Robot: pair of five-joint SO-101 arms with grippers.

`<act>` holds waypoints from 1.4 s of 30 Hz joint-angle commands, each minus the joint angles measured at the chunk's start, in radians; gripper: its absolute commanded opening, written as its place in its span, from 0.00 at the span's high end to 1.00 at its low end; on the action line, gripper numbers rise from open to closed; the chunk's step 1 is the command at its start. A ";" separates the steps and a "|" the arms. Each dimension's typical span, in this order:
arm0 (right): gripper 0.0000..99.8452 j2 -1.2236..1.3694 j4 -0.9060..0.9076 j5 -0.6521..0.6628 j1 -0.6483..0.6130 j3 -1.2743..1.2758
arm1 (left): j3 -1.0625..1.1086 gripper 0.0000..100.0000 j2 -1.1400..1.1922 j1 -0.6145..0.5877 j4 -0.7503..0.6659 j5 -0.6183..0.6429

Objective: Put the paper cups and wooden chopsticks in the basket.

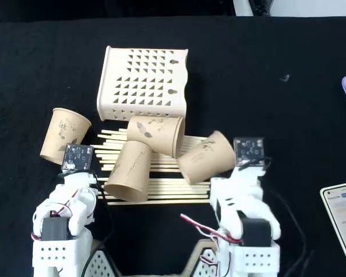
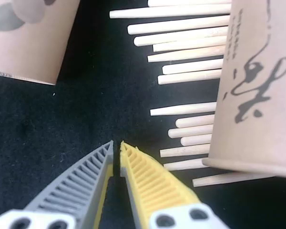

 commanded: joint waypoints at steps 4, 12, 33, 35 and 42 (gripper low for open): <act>0.98 -0.096 -0.003 0.005 0.003 -0.320 | 0.021 0.97 -0.003 -0.012 0.005 0.005; 0.74 -0.096 -0.302 0.123 -0.012 -0.381 | -0.010 0.97 -0.003 -0.022 0.003 -0.003; 0.78 0.792 0.012 0.109 -0.186 -1.020 | -0.679 0.78 0.247 -0.240 -0.189 -0.021; 0.78 0.903 0.017 0.077 -0.186 -1.070 | -0.708 0.78 0.400 -0.239 -0.212 -0.021; 0.59 1.201 -0.008 -0.015 -0.189 -1.130 | -0.970 0.78 0.913 -0.239 -0.152 0.037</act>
